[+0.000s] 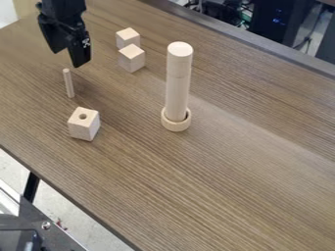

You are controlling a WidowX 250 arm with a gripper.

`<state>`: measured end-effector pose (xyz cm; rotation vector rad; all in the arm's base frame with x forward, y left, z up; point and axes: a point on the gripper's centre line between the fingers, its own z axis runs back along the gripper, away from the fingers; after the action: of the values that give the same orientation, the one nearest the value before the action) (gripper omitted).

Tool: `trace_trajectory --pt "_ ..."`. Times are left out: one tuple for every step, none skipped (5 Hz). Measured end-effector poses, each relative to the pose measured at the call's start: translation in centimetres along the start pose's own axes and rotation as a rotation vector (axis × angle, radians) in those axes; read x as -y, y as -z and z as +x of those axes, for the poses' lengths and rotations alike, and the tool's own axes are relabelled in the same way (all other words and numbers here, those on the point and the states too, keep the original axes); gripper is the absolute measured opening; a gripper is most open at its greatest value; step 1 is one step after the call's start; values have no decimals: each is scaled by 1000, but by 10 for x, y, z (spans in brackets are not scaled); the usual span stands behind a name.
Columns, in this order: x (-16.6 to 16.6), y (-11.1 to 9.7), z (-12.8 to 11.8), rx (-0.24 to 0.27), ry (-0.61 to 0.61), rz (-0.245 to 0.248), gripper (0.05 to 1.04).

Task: Put the thin cylinder into the hole of square block

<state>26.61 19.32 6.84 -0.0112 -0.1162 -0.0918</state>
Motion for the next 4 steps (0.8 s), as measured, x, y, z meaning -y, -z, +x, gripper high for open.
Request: trace_trajectory --pt "3 10 -4 -26 -3 -24 1001" --pt "5 14 -6 -31 0 -32 1001" --pt "9 17 -10 -35 2 -40 1001" --pt "14 13 -15 -29 15 -42 1001"
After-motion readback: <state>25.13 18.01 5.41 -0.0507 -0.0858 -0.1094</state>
